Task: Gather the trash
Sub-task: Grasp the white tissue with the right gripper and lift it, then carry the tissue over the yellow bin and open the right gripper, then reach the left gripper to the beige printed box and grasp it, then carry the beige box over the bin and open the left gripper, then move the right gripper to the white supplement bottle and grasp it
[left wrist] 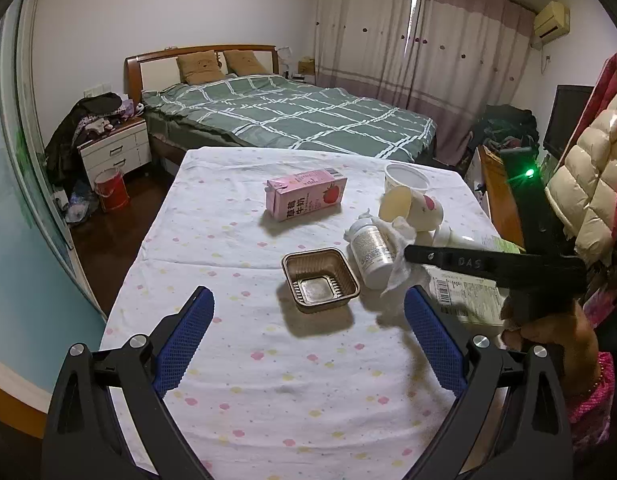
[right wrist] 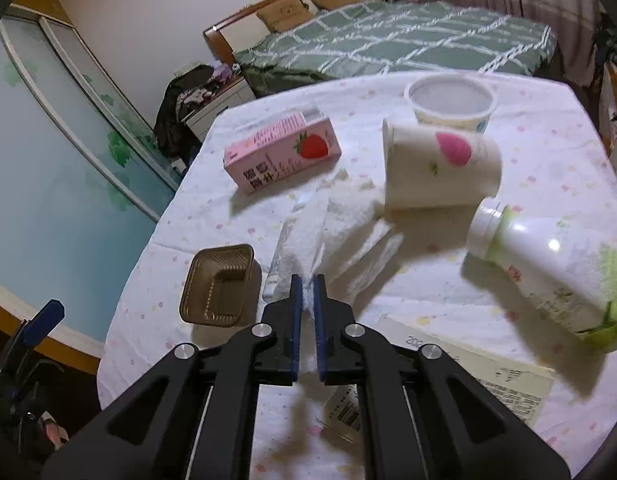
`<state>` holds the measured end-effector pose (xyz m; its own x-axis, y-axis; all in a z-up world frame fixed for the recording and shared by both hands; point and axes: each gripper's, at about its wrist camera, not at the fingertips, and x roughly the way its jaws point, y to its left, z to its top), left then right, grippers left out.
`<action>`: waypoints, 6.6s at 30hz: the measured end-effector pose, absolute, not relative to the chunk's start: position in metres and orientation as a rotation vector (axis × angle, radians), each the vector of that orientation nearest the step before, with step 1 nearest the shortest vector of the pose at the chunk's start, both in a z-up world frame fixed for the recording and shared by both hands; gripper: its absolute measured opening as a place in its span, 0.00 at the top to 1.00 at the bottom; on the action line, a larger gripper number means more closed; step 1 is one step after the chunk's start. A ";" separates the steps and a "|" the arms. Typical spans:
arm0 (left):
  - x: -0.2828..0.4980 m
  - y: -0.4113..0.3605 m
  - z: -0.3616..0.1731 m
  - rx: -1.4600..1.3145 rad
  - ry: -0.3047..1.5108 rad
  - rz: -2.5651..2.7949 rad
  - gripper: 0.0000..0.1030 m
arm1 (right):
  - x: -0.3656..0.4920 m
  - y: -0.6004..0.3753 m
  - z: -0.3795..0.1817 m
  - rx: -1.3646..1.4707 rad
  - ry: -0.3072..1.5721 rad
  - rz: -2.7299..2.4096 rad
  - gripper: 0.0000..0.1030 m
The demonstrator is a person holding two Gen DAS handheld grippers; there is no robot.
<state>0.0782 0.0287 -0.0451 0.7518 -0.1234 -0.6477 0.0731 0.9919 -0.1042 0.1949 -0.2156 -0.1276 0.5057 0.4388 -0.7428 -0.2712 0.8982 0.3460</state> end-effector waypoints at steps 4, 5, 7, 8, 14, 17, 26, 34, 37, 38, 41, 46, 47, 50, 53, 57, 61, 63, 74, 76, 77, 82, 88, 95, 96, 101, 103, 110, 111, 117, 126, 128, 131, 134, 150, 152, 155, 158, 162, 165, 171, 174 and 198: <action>0.079 0.029 -0.046 -0.075 0.712 -0.107 0.08 | 0.184 -0.221 -0.103 0.179 0.889 0.442 0.94; 0.079 0.028 -0.046 -0.075 0.712 -0.108 0.08 | 0.180 -0.223 -0.096 0.173 0.873 0.446 0.94; 0.079 0.028 -0.046 -0.073 0.713 -0.110 0.08 | 0.174 -0.226 -0.082 0.164 0.843 0.454 0.94; 0.079 0.028 -0.046 -0.071 0.714 -0.111 0.08 | 0.171 -0.227 -0.077 0.159 0.831 0.454 0.94; 0.081 0.022 -0.048 -0.063 0.721 -0.121 0.08 | 0.159 -0.239 -0.037 0.132 0.752 0.461 0.94; 0.082 0.019 -0.048 -0.056 0.721 -0.123 0.08 | 0.151 -0.243 -0.016 0.121 0.711 0.479 0.94; 0.083 0.011 -0.046 -0.047 0.719 -0.140 0.08 | 0.133 -0.286 0.021 0.085 0.622 0.381 0.94; 0.088 -0.013 -0.048 -0.024 0.728 -0.184 0.08 | 0.130 -0.378 0.013 0.136 0.629 0.159 0.94; 0.091 -0.027 -0.049 -0.008 0.733 -0.205 0.08 | 0.131 -0.415 -0.001 0.156 0.646 0.062 0.94; 0.093 -0.032 -0.049 -0.004 0.735 -0.212 0.08 | 0.132 -0.424 -0.005 0.159 0.654 0.037 0.94; 0.097 -0.049 -0.051 0.012 0.742 -0.237 0.08 | 0.139 -0.461 -0.030 0.173 0.700 -0.067 0.94; 0.103 -0.077 -0.058 0.038 0.769 -0.282 0.08 | 0.154 -0.510 -0.083 0.208 0.802 -0.172 0.94; 0.104 -0.082 -0.059 0.045 0.775 -0.287 0.08 | 0.157 -0.518 -0.094 0.215 0.823 -0.183 0.94; 0.108 -0.093 -0.064 0.058 0.793 -0.301 0.08 | 0.162 -0.535 -0.119 0.230 0.877 -0.201 0.94; 0.110 -0.103 -0.067 0.069 0.804 -0.311 0.08 | 0.165 -0.544 -0.137 0.224 0.912 -0.230 0.94; 0.111 -0.110 -0.070 0.080 0.813 -0.319 0.08 | 0.167 -0.545 -0.146 0.225 0.934 -0.246 0.94; 0.113 -0.114 -0.073 0.086 0.824 -0.327 0.08 | 0.164 -0.547 -0.148 0.228 0.937 -0.254 0.93; 0.114 -0.115 -0.075 0.085 0.831 -0.333 0.08 | 0.164 -0.546 -0.148 0.225 0.945 -0.255 0.83; 0.119 -0.123 -0.096 0.088 0.875 -0.402 0.08 | 0.156 -0.540 -0.138 0.235 0.911 -0.236 0.71; 0.123 -0.125 -0.106 0.083 0.899 -0.442 0.08 | 0.153 -0.539 -0.137 0.237 0.905 -0.233 0.71; 0.124 -0.125 -0.111 0.084 0.912 -0.448 0.08 | 0.152 -0.539 -0.137 0.236 0.904 -0.233 0.71; 0.134 -0.124 -0.132 0.091 0.957 -0.460 0.08 | 0.150 -0.535 -0.137 0.237 0.903 -0.230 0.71; 0.143 -0.133 -0.146 0.094 1.000 -0.542 0.08 | 0.149 -0.534 -0.138 0.239 0.905 -0.223 0.71; 0.112 -0.160 -0.146 0.131 1.029 -0.711 0.08 | 0.147 -0.533 -0.133 0.246 0.891 -0.219 0.71; 0.105 -0.165 -0.145 0.139 1.032 -0.747 0.08 | 0.147 -0.533 -0.132 0.248 0.888 -0.217 0.71; 0.076 -0.178 -0.123 0.221 0.966 -0.870 0.08 | 0.144 -0.531 -0.128 0.245 0.875 -0.204 0.71; 0.082 -0.170 -0.114 0.236 0.932 -0.820 0.08 | 0.143 -0.530 -0.126 0.247 0.868 -0.204 0.70; 0.127 -0.180 -0.117 0.363 0.883 -0.716 0.08 | 0.141 -0.530 -0.125 0.247 0.861 -0.198 0.70; 0.130 -0.183 -0.119 0.373 0.881 -0.719 0.08 | 0.140 -0.531 -0.124 0.246 0.860 -0.200 0.70; 0.153 -0.206 -0.129 0.431 0.906 -0.780 0.06 | 0.136 -0.541 -0.124 0.264 0.858 -0.219 0.70; 0.173 -0.217 -0.139 0.441 0.955 -0.795 0.06 | 0.137 -0.546 -0.134 0.280 0.874 -0.208 0.70; 0.175 -0.220 -0.140 0.445 0.961 -0.805 0.08 | 0.137 -0.548 -0.136 0.283 0.875 -0.207 0.70; 0.175 -0.223 -0.144 0.456 0.977 -0.804 0.18 | 0.136 -0.547 -0.136 0.286 0.874 -0.208 0.70; 0.172 -0.224 -0.144 0.458 0.978 -0.791 0.19 | 0.134 -0.548 -0.139 0.290 0.873 -0.208 0.70; 0.144 -0.257 -0.091 0.418 0.903 -0.871 0.26 | 0.073 -0.556 -0.131 0.297 0.801 -0.272 0.70; 0.147 -0.274 -0.084 0.414 0.892 -0.881 0.26 | 0.059 -0.557 -0.130 0.300 0.786 -0.292 0.70; 0.155 -0.304 -0.080 0.399 0.897 -0.890 0.26 | 0.038 -0.560 -0.127 0.295 0.763 -0.332 0.70; 0.165 -0.335 -0.078 0.366 0.913 -0.915 0.26 | 0.021 -0.566 -0.124 0.289 0.749 -0.364 0.70; 0.178 -0.382 -0.082 0.347 0.921 -0.939 0.26 | 0.003 -0.572 -0.123 0.292 0.738 -0.388 0.70; 0.188 -0.419 -0.093 0.352 0.933 -0.938 0.26 | -0.004 -0.576 -0.126 0.299 0.741 -0.391 0.70; 0.211 -0.461 -0.118 0.369 0.965 -0.887 0.26 | -0.008 -0.584 -0.131 0.310 0.755 -0.398 0.69; 0.223 -0.473 -0.131 0.355 1.009 -0.870 0.25 | -0.007 -0.587 -0.134 0.315 0.762 -0.397 0.69; 0.170 -0.261 -0.039 0.168 0.813 -0.642 0.10 | 0.040 -0.531 -0.142 0.274 0.819 -0.210 0.62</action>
<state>0.1698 -0.2611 -0.0386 0.5110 -0.4685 -0.7207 0.5929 0.7992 -0.0992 0.0398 -0.5306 -0.1415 0.6654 -0.0787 -0.7423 0.2887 0.9442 0.1588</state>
